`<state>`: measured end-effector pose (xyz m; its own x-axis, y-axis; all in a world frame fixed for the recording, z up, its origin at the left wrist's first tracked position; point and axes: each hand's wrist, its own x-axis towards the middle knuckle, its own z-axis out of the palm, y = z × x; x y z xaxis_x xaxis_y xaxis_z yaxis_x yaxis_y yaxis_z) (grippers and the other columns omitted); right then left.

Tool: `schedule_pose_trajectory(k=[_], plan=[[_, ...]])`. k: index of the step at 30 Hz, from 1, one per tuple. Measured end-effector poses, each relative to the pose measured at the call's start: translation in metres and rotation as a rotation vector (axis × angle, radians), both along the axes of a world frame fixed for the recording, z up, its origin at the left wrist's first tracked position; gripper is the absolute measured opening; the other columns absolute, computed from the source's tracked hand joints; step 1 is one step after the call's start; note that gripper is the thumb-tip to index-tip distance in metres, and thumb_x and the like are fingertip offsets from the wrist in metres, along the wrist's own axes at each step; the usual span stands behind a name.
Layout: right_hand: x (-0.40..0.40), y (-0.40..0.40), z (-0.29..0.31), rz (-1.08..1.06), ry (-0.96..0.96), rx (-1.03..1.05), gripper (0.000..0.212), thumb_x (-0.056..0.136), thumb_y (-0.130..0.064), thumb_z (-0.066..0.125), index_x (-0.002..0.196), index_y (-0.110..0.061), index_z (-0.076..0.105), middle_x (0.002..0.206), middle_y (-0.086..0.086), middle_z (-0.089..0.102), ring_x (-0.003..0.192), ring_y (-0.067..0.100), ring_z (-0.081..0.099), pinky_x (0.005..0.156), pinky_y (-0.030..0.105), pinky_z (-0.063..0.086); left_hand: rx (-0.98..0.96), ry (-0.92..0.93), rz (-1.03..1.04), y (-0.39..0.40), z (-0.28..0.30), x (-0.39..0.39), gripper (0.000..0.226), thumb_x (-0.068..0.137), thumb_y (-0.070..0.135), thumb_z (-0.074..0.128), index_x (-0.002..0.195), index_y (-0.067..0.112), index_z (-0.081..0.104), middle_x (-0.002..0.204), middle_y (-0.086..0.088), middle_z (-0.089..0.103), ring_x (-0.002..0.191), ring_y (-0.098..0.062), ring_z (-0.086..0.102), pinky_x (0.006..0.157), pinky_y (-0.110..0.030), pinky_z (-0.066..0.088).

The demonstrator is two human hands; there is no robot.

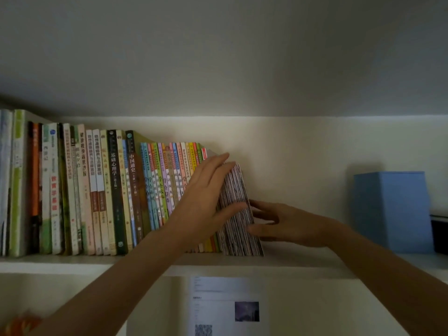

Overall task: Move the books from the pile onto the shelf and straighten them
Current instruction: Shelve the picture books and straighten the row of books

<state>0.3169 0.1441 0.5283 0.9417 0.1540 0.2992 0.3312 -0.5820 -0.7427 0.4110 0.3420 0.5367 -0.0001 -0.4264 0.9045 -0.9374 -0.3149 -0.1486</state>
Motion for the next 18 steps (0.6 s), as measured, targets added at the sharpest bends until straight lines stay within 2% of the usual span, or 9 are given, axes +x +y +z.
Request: schedule_pose_trajectory(k=[3, 5, 7, 9, 11, 12, 15, 17, 18], plan=[[0.001, 0.004, 0.012, -0.037, 0.063, 0.028, 0.059, 0.085, -0.024, 0.07, 0.132, -0.046, 0.042, 0.133, -0.014, 0.054, 0.115, -0.002, 0.056, 0.088, 0.03, 0.056, 0.023, -0.04, 0.04, -0.006, 0.009, -0.002, 0.094, 0.073, 0.072, 0.054, 0.147, 0.019, 0.031, 0.153, 0.003, 0.029, 0.141, -0.016, 0.022, 0.117, -0.038, 0.02], [0.005, 0.006, 0.012, -0.063, 0.016, 0.046, 0.081, 0.08, -0.027, 0.073, 0.145, -0.044, 0.028, 0.135, -0.01, 0.053, 0.119, 0.001, 0.054, 0.085, 0.03, 0.057, -0.002, -0.031, 0.046, -0.013, 0.011, -0.001, 0.095, 0.071, 0.068, 0.062, 0.146, 0.019, 0.031, 0.148, 0.004, 0.035, 0.136, -0.013, 0.025, 0.114, -0.033, 0.022], [0.008, 0.006, 0.009, -0.058, -0.016, 0.069, 0.089, 0.08, -0.025, 0.074, 0.149, -0.043, 0.021, 0.138, -0.009, 0.05, 0.126, 0.004, 0.048, 0.084, 0.028, 0.057, -0.043, 0.026, -0.001, -0.017, 0.01, -0.002, 0.093, 0.068, 0.059, 0.072, 0.144, 0.021, 0.033, 0.139, 0.006, 0.04, 0.13, -0.01, 0.027, 0.107, -0.027, 0.025], [0.008, 0.004, 0.004, -0.042, -0.016, 0.033, 0.092, 0.079, -0.025, 0.075, 0.149, -0.044, 0.018, 0.143, -0.013, 0.045, 0.131, 0.002, 0.042, 0.088, 0.028, 0.056, -0.057, 0.049, -0.025, -0.016, 0.011, -0.002, 0.091, 0.066, 0.056, 0.076, 0.14, 0.021, 0.036, 0.133, 0.006, 0.043, 0.125, -0.01, 0.029, 0.104, -0.026, 0.029], [0.006, 0.006, 0.0, -0.045, -0.017, -0.092, 0.095, 0.079, -0.028, 0.076, 0.148, -0.047, 0.013, 0.137, -0.025, 0.042, 0.125, -0.01, 0.042, 0.092, 0.019, 0.052, -0.03, 0.003, 0.035, -0.013, 0.014, -0.002, 0.092, 0.064, 0.061, 0.074, 0.138, 0.019, 0.038, 0.132, 0.004, 0.045, 0.124, -0.013, 0.032, 0.107, -0.034, 0.032], [0.006, 0.008, -0.001, -0.051, -0.014, -0.15, 0.095, 0.08, -0.027, 0.076, 0.146, -0.048, 0.01, 0.132, -0.031, 0.041, 0.119, -0.016, 0.044, 0.09, 0.011, 0.048, -0.007, -0.006, 0.061, -0.011, 0.015, -0.003, 0.095, 0.064, 0.062, 0.074, 0.139, 0.019, 0.036, 0.134, 0.002, 0.045, 0.125, -0.014, 0.032, 0.11, -0.036, 0.03], [0.006, 0.019, 0.004, -0.1, -0.088, -0.246, 0.093, 0.08, -0.022, 0.077, 0.138, -0.048, 0.009, 0.12, -0.037, 0.034, 0.109, -0.025, 0.043, 0.076, -0.006, 0.037, -0.002, 0.032, 0.044, -0.003, 0.012, -0.008, 0.1, 0.066, 0.058, 0.075, 0.145, 0.017, 0.028, 0.142, 0.0, 0.038, 0.132, -0.014, 0.028, 0.11, -0.029, 0.023], [0.001, 0.021, 0.016, -0.108, -0.181, -0.189, 0.094, 0.077, -0.015, 0.078, 0.129, -0.049, 0.009, 0.116, -0.039, 0.028, 0.093, -0.034, 0.042, 0.07, -0.003, 0.042, -0.056, 0.025, 0.041, 0.005, 0.006, -0.008, 0.098, 0.07, 0.052, 0.076, 0.146, 0.015, 0.027, 0.147, -0.002, 0.035, 0.136, -0.015, 0.026, 0.113, -0.03, 0.021], [0.0, 0.019, 0.023, -0.114, -0.204, -0.15, 0.099, 0.074, -0.015, 0.08, 0.135, -0.048, 0.01, 0.125, -0.036, 0.026, 0.1, -0.027, 0.046, 0.071, 0.006, 0.05, -0.068, 0.021, 0.061, 0.01, 0.002, -0.006, 0.097, 0.07, 0.051, 0.075, 0.146, 0.014, 0.028, 0.15, -0.003, 0.033, 0.138, -0.014, 0.023, 0.115, -0.031, 0.019]])
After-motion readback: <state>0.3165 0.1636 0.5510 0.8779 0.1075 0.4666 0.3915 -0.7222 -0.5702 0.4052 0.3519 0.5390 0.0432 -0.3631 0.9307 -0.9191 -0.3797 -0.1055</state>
